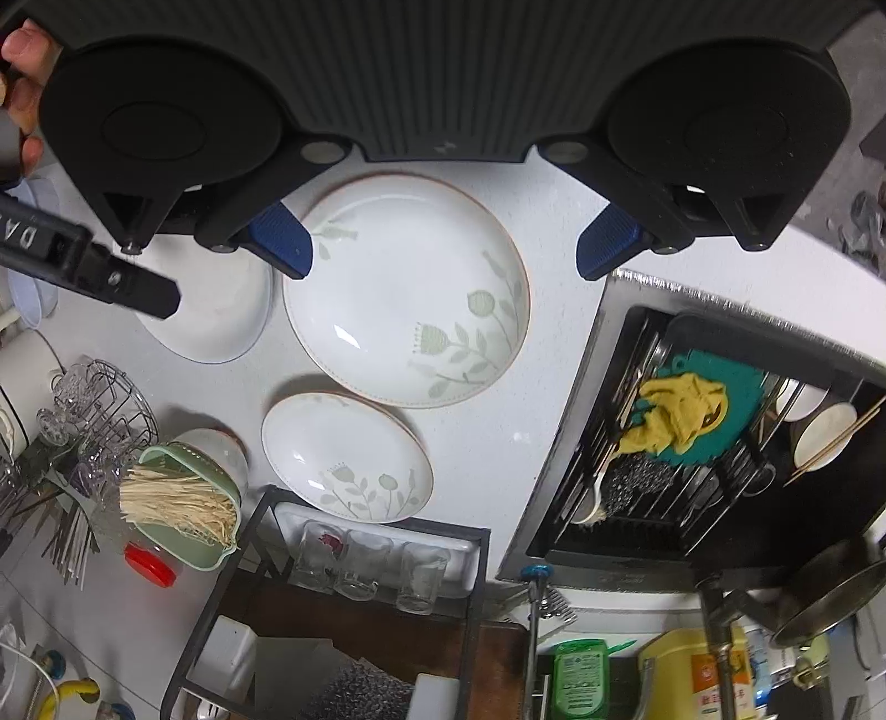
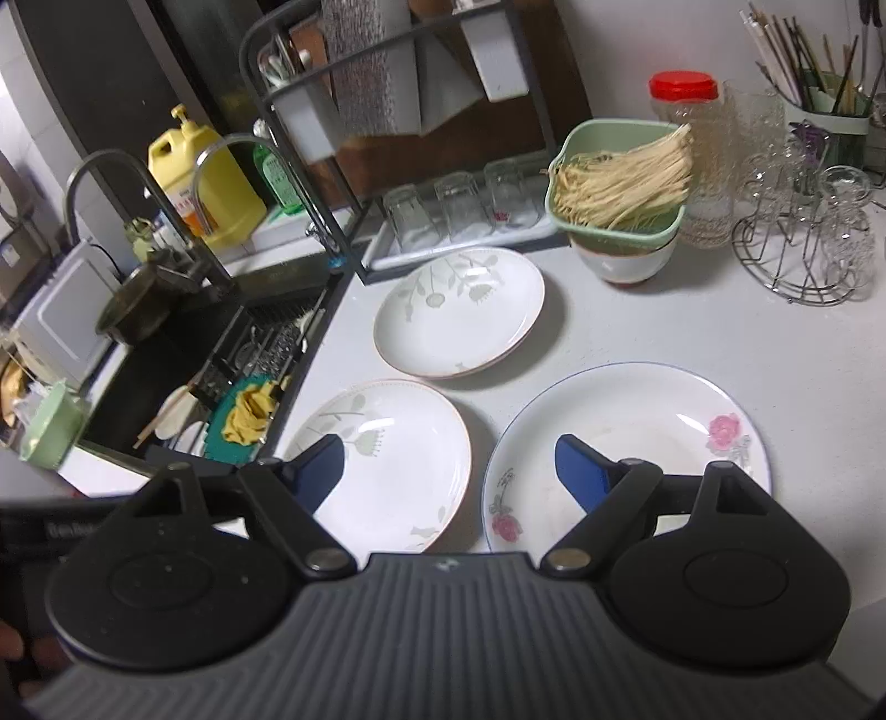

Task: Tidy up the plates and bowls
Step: 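Move the left tool to the rim of the larger leaf-pattern plate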

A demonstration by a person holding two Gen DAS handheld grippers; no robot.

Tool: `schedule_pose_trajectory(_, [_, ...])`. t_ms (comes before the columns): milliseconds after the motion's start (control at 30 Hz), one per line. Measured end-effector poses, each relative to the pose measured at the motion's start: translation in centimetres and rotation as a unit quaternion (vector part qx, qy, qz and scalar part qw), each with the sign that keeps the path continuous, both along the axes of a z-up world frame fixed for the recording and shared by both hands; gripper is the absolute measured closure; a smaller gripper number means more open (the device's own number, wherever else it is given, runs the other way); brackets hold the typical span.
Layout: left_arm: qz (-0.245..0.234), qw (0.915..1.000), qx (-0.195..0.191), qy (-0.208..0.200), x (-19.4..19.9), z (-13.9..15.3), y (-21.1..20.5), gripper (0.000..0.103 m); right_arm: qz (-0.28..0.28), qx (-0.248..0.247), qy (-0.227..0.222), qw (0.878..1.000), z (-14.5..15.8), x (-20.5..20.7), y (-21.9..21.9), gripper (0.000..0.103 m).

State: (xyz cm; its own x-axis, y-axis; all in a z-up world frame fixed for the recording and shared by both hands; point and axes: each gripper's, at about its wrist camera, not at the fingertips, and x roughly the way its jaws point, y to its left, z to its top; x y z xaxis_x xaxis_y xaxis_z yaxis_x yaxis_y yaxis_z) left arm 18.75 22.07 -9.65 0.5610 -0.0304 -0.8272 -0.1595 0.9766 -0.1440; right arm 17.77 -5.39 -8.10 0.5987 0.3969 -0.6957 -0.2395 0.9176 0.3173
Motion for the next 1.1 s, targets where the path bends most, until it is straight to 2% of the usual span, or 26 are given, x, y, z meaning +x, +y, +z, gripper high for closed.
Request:
schedule_pose_trajectory(100, [-0.009, 0.9999, 0.005, 0.004, 1.4, -1.1, 0.5, 0.000, 0.004, -0.004, 0.017, 1.000, -1.3, 0.3, 0.8, 0.024])
schedule_pose_trajectory(233, [-0.007, 0.9998, -0.013, 0.011, 2.9, -2.2, 1.7, 0.000, -0.015, 0.014, 0.043, 0.999, -2.1, 0.3, 0.9, 0.027])
schedule_pose_trajectory(300, [-0.029, 0.9994, -0.020, 0.008, 3.6, -2.6, 1.9, 0.001, -0.018, 0.021, 0.050, 0.998, -2.3, 0.5, 1.1, 0.033])
schedule_pose_trajectory(400, [-0.045, 0.9988, -0.012, 0.013, 4.7, -3.4, 2.0, 0.001, -0.027, 0.024, 0.057, 0.998, -2.6, 0.6, 1.3, 0.039])
schedule_pose_trajectory(467, [-0.055, 0.9981, -0.018, 0.019, 5.5, -3.8, 2.4, 0.002, -0.038, 0.027, 0.074, 0.996, -2.8, 0.8, 1.4, 0.046])
schedule_pose_trajectory(600, [-0.084, 0.9961, -0.018, 0.019, 6.5, -4.7, 3.1, 0.003, -0.060, 0.027, 0.089, 0.994, -3.1, 0.8, 2.3, 0.050])
schedule_pose_trajectory(667, [-0.102, 0.9945, -0.016, 0.020, 7.1, -5.1, 3.7, 0.008, -0.068, 0.036, 0.103, 0.992, -3.8, 0.7, 3.1, 0.056])
schedule_pose_trajectory(800, [-0.132, 0.9905, -0.027, 0.027, 8.4, -6.1, 5.1, 0.019, -0.103, 0.032, 0.122, 0.987, -5.0, 0.1, 4.5, 0.057])
schedule_pose_trajectory(967, [-0.158, 0.9862, -0.040, 0.028, 10.2, -7.7, 6.6, 0.039, -0.145, 0.030, 0.138, 0.979, -6.9, 0.0, 5.3, 0.058])
schedule_pose_trajectory(1100, [-0.179, 0.9821, -0.053, 0.027, 11.5, -8.9, 7.3, 0.048, -0.179, 0.023, 0.144, 0.973, -8.4, 0.2, 5.9, 0.069])
